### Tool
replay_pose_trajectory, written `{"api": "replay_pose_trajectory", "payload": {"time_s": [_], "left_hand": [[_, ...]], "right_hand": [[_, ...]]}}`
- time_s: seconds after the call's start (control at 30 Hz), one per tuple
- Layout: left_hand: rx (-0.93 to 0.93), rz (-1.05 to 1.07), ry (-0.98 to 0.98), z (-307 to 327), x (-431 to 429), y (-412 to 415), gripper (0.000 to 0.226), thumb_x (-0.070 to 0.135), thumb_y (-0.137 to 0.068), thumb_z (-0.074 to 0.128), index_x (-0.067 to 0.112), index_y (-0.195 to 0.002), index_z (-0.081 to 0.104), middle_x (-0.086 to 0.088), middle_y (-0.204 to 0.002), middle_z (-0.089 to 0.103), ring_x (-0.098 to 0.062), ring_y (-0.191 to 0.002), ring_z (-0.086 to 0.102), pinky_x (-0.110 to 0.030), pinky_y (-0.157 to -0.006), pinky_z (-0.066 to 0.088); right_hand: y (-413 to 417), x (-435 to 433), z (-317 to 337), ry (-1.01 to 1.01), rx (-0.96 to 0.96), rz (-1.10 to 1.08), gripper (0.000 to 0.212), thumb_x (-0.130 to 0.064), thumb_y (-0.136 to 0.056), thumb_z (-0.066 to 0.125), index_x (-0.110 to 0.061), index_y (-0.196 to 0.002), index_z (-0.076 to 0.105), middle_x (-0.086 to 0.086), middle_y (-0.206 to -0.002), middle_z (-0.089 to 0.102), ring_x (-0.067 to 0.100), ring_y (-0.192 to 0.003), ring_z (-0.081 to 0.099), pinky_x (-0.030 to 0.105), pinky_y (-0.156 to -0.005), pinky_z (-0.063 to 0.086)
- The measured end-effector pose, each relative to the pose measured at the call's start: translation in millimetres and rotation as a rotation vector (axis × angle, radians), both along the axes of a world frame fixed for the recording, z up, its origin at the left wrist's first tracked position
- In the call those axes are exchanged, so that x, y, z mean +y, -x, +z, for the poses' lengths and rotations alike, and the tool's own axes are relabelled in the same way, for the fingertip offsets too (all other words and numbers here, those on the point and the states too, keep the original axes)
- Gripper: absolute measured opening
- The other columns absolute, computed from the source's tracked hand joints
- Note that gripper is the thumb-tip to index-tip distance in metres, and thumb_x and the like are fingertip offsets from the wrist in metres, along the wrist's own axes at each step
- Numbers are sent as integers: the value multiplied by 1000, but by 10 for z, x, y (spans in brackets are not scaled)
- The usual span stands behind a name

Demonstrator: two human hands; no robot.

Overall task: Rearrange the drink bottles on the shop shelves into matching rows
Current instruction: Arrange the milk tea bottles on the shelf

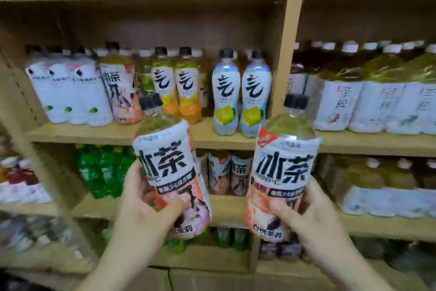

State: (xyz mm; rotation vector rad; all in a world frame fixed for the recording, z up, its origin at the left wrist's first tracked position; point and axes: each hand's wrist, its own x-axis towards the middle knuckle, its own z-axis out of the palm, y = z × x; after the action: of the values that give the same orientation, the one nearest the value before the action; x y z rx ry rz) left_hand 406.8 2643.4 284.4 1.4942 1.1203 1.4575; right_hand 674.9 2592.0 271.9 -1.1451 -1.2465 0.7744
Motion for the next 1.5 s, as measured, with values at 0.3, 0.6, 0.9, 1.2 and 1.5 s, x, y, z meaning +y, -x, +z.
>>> {"api": "replay_pose_trajectory", "payload": {"time_s": [0.3, 0.6, 0.9, 1.2, 1.5], "left_hand": [[94, 27, 243, -871, 284, -134, 83, -18, -73, 79, 35, -129, 48, 23, -108, 74, -2, -96, 72, -12, -73, 56], [138, 96, 322, -1407, 728, -187, 92, -8, -64, 79, 26, -142, 44, 8, -120, 71, -9, -111, 70, -42, -98, 56], [151, -36, 370, -1677, 1398, -181, 91, -10, -69, 81, 32, -141, 46, 8, -122, 71, -9, -113, 69, -46, -99, 57], [143, -216, 369, -1918, 1949, -256, 94, -5, -71, 84, 40, -140, 40, 14, -122, 69, 0, -110, 69, -28, -90, 56], [194, -245, 425, -2151, 2133, -385, 80, 9, -68, 87, 44, -125, 42, 11, -116, 71, -10, -104, 71, -49, -91, 60]], "right_hand": [[28, 372, -1183, 338, 27, 148, 64, -8, -80, 86, -20, -134, 53, -14, -121, 75, 7, -113, 70, 23, -94, 56], [67, 1019, -1821, 411, 14, 150, 60, -15, -84, 81, -29, -133, 50, -13, -126, 71, 7, -119, 67, 32, -101, 54], [317, 1502, -1966, 412, 7, -89, 57, -16, -87, 81, -39, -128, 49, -22, -118, 71, -1, -112, 67, 35, -98, 57], [487, 1794, -2026, 418, -79, -351, 67, -17, -89, 80, -27, -144, 42, -17, -130, 65, -3, -120, 62, 41, -108, 52], [572, 1815, -2076, 459, -100, -393, 71, -14, -90, 79, -29, -148, 39, -20, -136, 61, -7, -126, 57, 31, -112, 49]]}}
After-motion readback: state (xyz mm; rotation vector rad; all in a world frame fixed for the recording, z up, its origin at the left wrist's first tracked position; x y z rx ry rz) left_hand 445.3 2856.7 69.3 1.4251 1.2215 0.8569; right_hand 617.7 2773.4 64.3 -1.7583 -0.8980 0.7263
